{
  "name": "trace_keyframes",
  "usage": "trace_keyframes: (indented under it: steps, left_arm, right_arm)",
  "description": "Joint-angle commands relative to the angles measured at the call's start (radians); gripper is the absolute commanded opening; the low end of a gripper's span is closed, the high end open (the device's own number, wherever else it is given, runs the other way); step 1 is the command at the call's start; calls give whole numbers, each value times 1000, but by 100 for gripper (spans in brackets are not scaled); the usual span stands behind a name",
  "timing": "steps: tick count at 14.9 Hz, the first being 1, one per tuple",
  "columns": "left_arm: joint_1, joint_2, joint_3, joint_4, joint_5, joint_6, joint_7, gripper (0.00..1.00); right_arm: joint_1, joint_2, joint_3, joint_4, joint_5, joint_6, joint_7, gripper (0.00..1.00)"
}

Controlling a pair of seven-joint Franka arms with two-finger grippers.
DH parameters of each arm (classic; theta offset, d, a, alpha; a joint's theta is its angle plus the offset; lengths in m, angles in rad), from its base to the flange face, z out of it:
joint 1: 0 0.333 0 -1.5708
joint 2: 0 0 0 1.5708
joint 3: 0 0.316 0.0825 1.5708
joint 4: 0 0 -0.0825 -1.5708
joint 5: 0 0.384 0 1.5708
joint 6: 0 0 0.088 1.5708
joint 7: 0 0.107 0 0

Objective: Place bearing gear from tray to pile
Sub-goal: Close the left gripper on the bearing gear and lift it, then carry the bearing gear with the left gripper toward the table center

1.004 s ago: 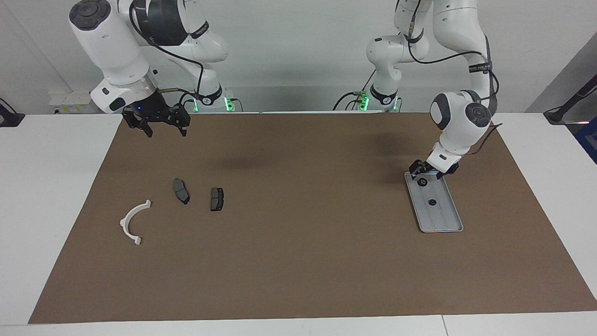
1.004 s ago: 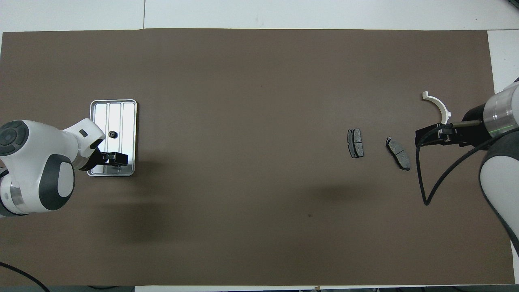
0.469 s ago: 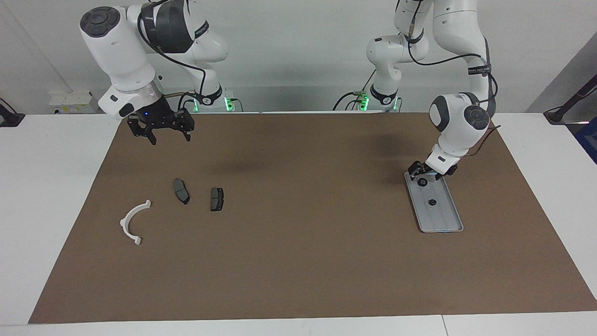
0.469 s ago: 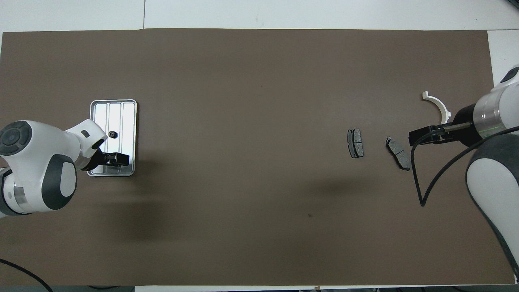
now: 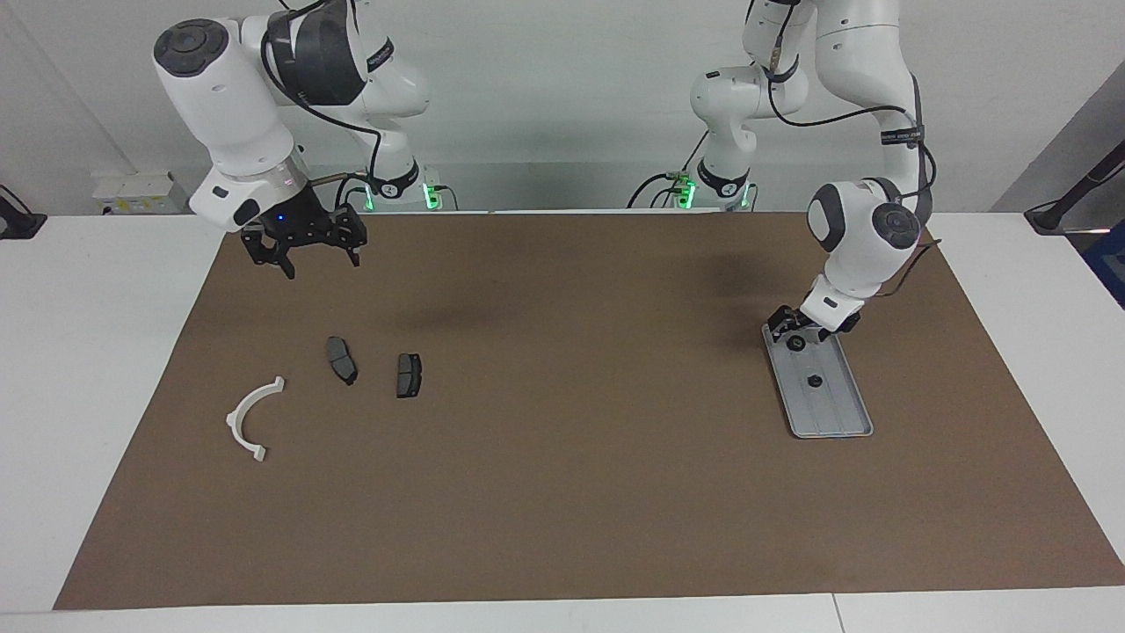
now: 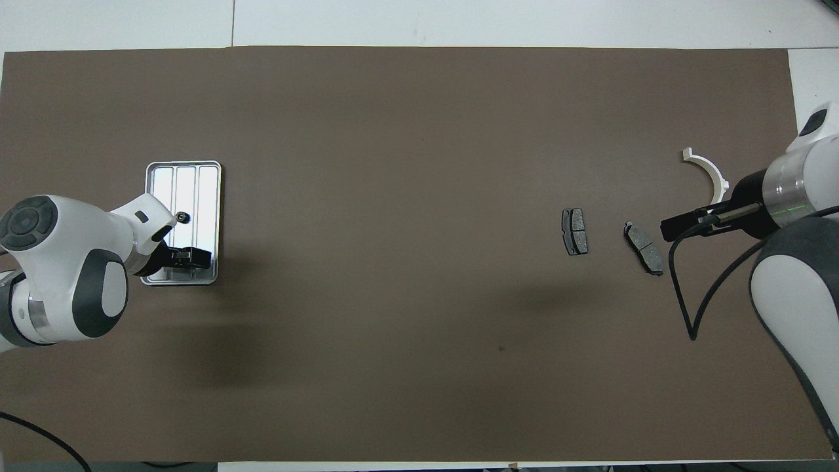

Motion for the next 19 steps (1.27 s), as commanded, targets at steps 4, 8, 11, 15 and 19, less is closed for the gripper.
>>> trace_keyframes:
  steps: [4, 8, 11, 15, 19]
  left_arm:
    - [-14, -1, 7, -5, 14, 7, -2, 18]
    - [-14, 6, 7, 21, 14, -35, -25, 0]
    - [-9, 13, 7, 89, 14, -111, -29, 0]
    - [0, 36, 5, 268, 5, -303, -32, 0]
    - [-61, 32, -10, 395, -1, -407, -258, 0]
  right_arm:
    - [-25, -21, -1, -36, 31, 8, -26, 100]
    - [-45, -22, -1, -55, 31, -3, -19, 100]
    - [-53, -21, 0, -56, 31, 9, 160, 100]
    - [-44, -13, 2, -43, 31, 34, 290, 100]
    - [-34, 1, 6, -24, 73, 48, 178, 100]
